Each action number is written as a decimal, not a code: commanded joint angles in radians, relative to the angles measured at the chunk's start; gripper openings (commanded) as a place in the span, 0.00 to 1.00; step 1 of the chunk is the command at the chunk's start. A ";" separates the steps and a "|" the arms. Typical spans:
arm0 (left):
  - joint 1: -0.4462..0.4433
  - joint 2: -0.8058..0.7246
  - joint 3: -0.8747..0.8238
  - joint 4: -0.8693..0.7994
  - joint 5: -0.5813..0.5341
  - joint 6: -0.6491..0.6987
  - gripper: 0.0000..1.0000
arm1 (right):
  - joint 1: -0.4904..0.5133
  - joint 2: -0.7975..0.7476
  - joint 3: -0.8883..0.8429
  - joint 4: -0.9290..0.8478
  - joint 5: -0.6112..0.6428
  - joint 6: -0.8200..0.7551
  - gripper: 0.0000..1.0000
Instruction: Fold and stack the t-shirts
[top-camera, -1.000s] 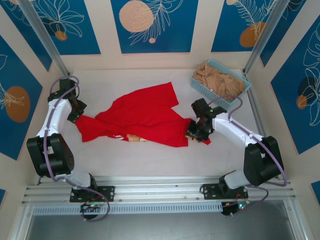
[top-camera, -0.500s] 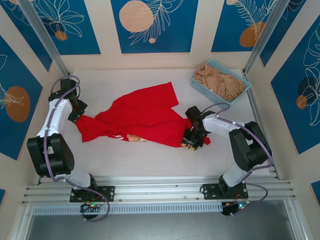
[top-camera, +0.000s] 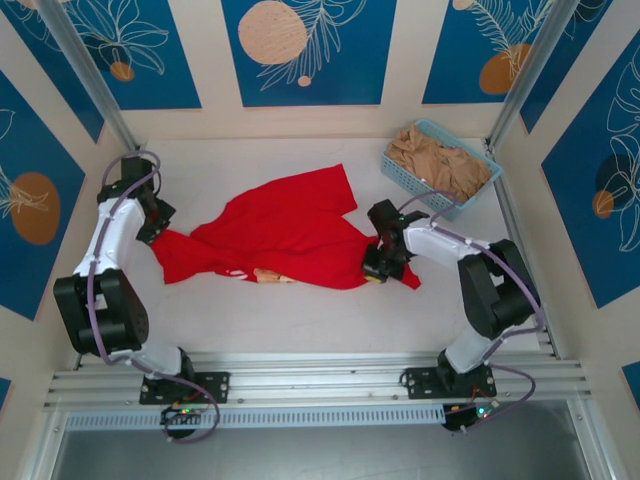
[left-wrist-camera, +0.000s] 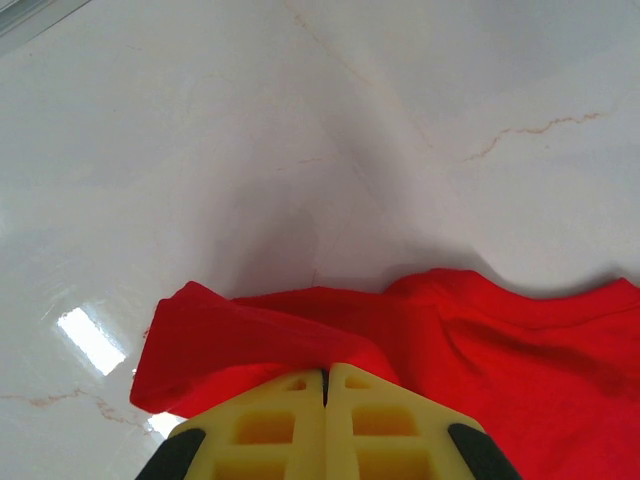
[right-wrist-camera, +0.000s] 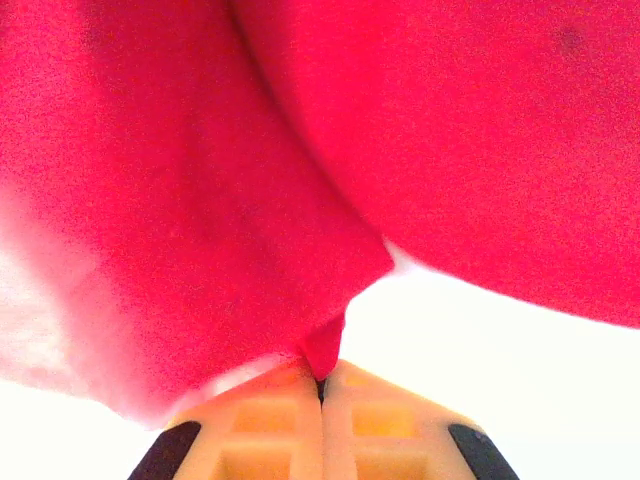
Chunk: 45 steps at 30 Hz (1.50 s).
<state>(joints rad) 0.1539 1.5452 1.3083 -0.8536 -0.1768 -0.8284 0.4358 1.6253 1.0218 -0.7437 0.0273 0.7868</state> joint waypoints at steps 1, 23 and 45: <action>-0.011 -0.035 0.011 -0.018 -0.004 0.015 0.00 | 0.000 -0.105 0.063 -0.155 -0.019 -0.002 0.00; -0.034 -0.056 -0.003 -0.038 -0.020 0.032 0.00 | -0.029 -0.297 -0.119 -0.471 -0.548 0.053 0.00; -0.056 -0.027 -0.009 -0.005 -0.034 0.042 0.00 | -0.253 0.085 0.124 -0.237 -0.122 0.033 0.00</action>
<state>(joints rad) 0.1097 1.5131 1.2942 -0.8547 -0.1883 -0.8043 0.1970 1.6806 1.1004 -0.9745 -0.1627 0.8177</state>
